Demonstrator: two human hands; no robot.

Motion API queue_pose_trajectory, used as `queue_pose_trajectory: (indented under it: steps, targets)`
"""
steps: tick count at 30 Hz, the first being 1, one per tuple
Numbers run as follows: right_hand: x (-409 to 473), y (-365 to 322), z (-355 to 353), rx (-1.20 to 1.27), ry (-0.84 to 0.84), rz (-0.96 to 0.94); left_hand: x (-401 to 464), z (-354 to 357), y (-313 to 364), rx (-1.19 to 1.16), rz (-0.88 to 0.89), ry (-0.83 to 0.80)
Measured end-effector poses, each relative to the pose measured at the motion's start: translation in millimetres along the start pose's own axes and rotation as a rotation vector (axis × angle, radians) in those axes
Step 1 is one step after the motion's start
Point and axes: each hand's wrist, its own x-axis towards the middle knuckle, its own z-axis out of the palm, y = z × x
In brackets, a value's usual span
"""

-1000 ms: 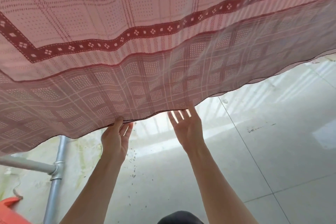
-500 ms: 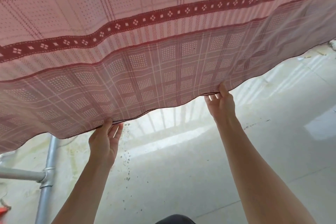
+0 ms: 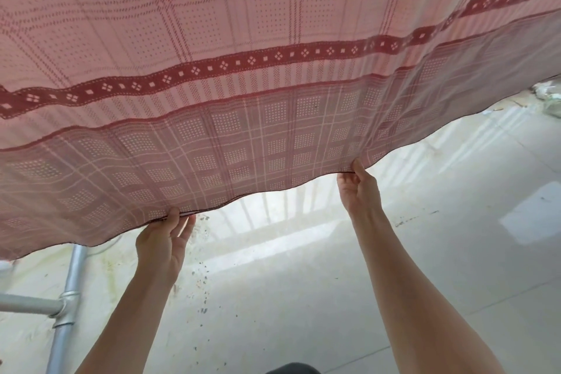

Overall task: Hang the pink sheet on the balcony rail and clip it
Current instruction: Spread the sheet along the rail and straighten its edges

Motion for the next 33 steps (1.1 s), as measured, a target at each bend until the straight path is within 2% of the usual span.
queue_pose_trajectory:
  steps: [5,8,11,16,23,27,30,33]
  targets:
    - [-1.4,-18.9,-7.1,-0.032,-0.015,-0.017,-3.9,3.4,-2.9,-0.021,-0.012,0.008]
    - [-3.3,-19.7,-11.1,-0.05,-0.064,0.001,-6.2,11.2,-10.7,-0.174,-0.063,0.013]
    - [-2.4,-20.6,-14.4,-0.072,-0.093,0.01,-17.9,30.4,-25.4,-0.256,-0.156,-0.134]
    - [-16.1,-27.9,-27.4,-0.106,-0.078,0.057,-47.4,84.5,-64.9,-0.094,-0.319,-0.415]
    - [-48.1,-40.7,-30.2,-0.147,-0.032,0.085,-96.7,132.5,-116.1,0.008,-0.473,-0.512]
    - [-40.8,-50.2,-19.4,-0.315,-0.014,0.053,-90.2,139.2,-121.2,-0.048,-0.408,-0.423]
    - [-27.7,-64.0,-0.3,-0.194,-0.023,0.008,-76.5,142.8,-117.3,-0.109,-0.393,-0.332]
    - [-16.8,-77.1,16.4,-0.139,0.039,-0.04,-61.5,140.4,-109.9,-0.117,-0.396,-0.28]
